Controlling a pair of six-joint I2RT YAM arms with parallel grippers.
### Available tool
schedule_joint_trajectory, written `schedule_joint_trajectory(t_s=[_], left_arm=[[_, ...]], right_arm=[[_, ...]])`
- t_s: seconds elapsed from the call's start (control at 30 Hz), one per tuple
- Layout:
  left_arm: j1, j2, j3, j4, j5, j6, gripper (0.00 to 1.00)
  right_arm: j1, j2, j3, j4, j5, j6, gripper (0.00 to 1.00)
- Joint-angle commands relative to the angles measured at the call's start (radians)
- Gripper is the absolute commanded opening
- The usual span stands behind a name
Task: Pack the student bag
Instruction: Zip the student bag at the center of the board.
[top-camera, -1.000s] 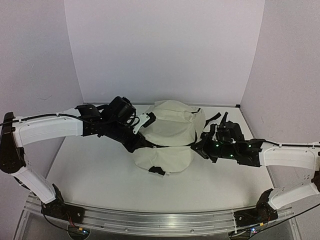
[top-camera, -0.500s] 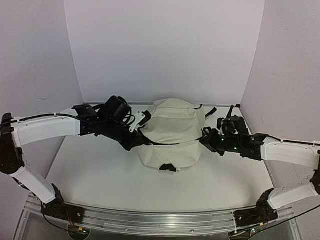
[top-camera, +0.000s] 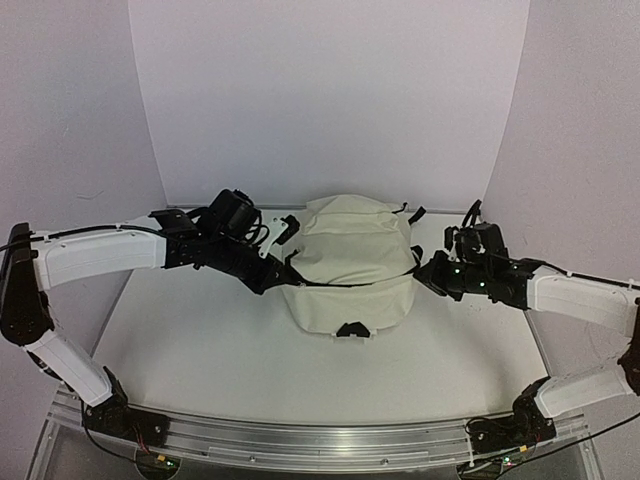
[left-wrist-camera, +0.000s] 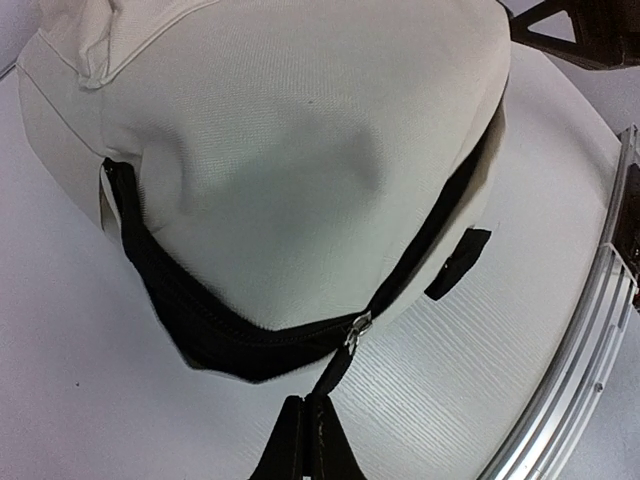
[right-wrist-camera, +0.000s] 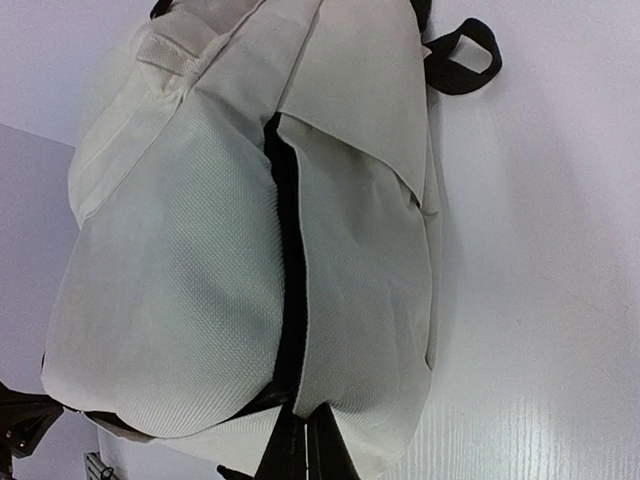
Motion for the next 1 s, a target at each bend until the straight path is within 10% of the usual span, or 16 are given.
schedule_joint_trajectory(t_s=[0.0, 0.23, 0.97], left_arm=[[0.029, -0.003, 0.062, 0.039, 0.093, -0.012, 0.0], [0.029, 0.01, 0.034, 0.088, 0.169, -0.067, 0.0], [0.049, -0.11, -0.149, 0.193, 0.1, -0.252, 0.0]], right_arm=[[-0.032, -0.03, 0.132, -0.032, -0.11, -0.236, 0.24], [0.222, -0.014, 0.3, -0.171, 0.009, -0.494, 0.66], [0.644, 0.524, 0.609, -0.18, 0.449, -0.824, 0.44]])
